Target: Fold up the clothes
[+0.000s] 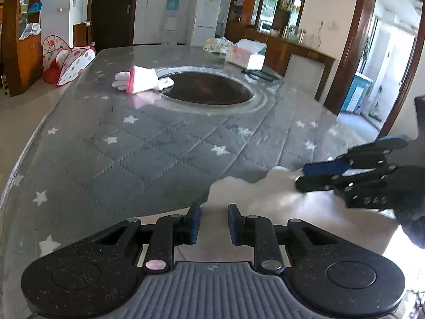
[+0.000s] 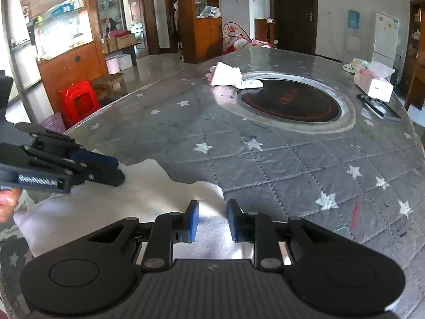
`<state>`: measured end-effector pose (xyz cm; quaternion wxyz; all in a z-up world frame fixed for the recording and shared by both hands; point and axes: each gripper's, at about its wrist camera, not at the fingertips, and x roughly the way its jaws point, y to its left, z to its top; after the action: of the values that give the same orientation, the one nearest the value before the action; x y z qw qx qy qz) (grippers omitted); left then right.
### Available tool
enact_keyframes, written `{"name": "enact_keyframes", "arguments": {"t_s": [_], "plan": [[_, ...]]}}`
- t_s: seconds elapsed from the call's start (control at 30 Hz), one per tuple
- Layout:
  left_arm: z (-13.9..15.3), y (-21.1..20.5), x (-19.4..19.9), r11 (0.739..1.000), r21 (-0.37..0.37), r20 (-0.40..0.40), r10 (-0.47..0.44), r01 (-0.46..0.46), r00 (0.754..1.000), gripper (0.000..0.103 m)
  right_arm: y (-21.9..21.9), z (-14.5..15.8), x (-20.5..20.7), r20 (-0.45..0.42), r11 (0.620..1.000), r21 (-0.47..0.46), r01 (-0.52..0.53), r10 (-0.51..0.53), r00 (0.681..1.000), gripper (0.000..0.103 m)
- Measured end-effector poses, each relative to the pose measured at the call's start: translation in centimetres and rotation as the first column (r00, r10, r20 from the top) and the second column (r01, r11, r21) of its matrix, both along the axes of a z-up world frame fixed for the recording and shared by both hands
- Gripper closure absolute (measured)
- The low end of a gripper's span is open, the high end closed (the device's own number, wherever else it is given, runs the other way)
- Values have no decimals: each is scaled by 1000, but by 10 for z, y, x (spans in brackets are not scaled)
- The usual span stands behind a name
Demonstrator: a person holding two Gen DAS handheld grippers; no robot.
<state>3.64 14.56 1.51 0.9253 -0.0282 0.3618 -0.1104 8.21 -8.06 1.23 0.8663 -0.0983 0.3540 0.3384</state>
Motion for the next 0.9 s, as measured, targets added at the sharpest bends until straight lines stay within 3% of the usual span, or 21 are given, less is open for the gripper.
{"name": "enact_keyframes", "arguments": {"t_s": [0.13, 0.27, 0.43, 0.57, 0.67, 0.77, 0.9], "plan": [[5, 4, -2, 1000, -18, 1, 6, -6, 1000, 76, -2, 7, -6, 19, 1000, 0, -5, 5, 1000, 80], [14, 13, -14, 999, -39, 20, 34, -33, 999, 62, -2, 17, -22, 45, 999, -4, -34, 34, 998, 67], [24, 28, -36, 995, -65, 31, 80, -78, 996, 57, 3, 28, -53, 79, 992, -21, -124, 125, 989, 59], [31, 34, -59, 990, -96, 37, 102, -98, 994, 57, 9, 34, -84, 103, 977, -35, -210, 213, 972, 59], [34, 25, -77, 992, -114, 56, 62, -56, 996, 59, 9, 34, -104, 105, 969, -42, -244, 247, 963, 63], [35, 15, -95, 991, -131, 74, 22, -12, 997, 59, -2, 29, -109, 84, 975, -44, -219, 222, 971, 64], [27, 1, -104, 991, -129, 67, -13, 22, 998, 61, -16, 21, -111, 54, 984, -49, -174, 176, 983, 73]]}}
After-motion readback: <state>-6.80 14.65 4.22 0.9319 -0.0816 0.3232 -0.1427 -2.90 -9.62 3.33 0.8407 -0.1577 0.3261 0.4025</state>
